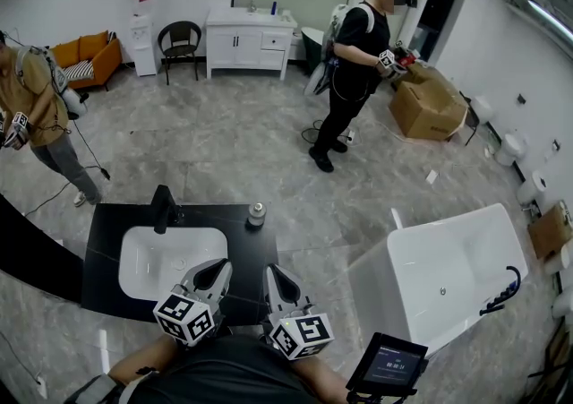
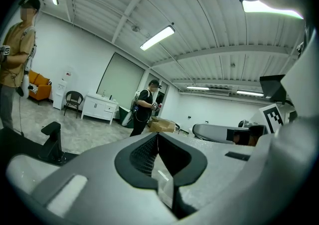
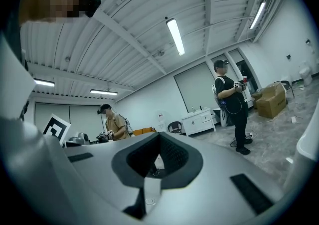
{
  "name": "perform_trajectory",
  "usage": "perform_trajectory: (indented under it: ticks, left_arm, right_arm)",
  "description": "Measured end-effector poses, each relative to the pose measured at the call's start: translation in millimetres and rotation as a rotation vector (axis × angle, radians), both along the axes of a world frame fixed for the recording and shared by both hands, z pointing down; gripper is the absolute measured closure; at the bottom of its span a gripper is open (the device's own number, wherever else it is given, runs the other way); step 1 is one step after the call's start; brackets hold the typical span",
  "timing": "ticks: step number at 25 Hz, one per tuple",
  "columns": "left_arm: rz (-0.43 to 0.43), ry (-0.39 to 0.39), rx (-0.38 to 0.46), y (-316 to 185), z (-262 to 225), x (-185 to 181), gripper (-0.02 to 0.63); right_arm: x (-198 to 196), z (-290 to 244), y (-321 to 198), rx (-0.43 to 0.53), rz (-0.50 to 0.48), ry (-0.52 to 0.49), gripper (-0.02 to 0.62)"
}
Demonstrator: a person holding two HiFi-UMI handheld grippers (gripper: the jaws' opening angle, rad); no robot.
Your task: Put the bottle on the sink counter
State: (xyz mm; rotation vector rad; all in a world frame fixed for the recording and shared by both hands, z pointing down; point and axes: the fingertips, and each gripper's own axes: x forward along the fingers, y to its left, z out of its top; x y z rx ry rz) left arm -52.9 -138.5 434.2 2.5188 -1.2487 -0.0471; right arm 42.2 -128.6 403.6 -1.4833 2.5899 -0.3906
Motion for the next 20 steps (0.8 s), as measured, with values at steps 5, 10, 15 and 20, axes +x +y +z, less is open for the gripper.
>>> perform_trajectory:
  ticks: [5, 10, 15, 20]
  left_arm:
    - [-0.011, 0.006, -0.008, -5.4, 4.3, -4.5, 0.603]
    - [-0.004, 0.004, -0.009, -5.1, 1.8, -2.8, 0.603]
    - [0.000, 0.008, -0.006, -8.2, 0.8, -1.9, 0.603]
    - [0.002, 0.007, -0.005, -10.0, 0.3, -0.8, 0.603]
  right_arm:
    - [-1.9, 3.8, -3.6, -0.006, -0.006, 0.007, 0.600]
    - [-1.6, 1.2, -3.7, -0.009, -0.005, 0.002, 0.600]
    - [-3.8, 1.2, -5.8, -0.012, -0.013, -0.001, 0.600]
    - [-3.2, 2.6, -6.9, -0.012, -0.014, 0.007, 0.600]
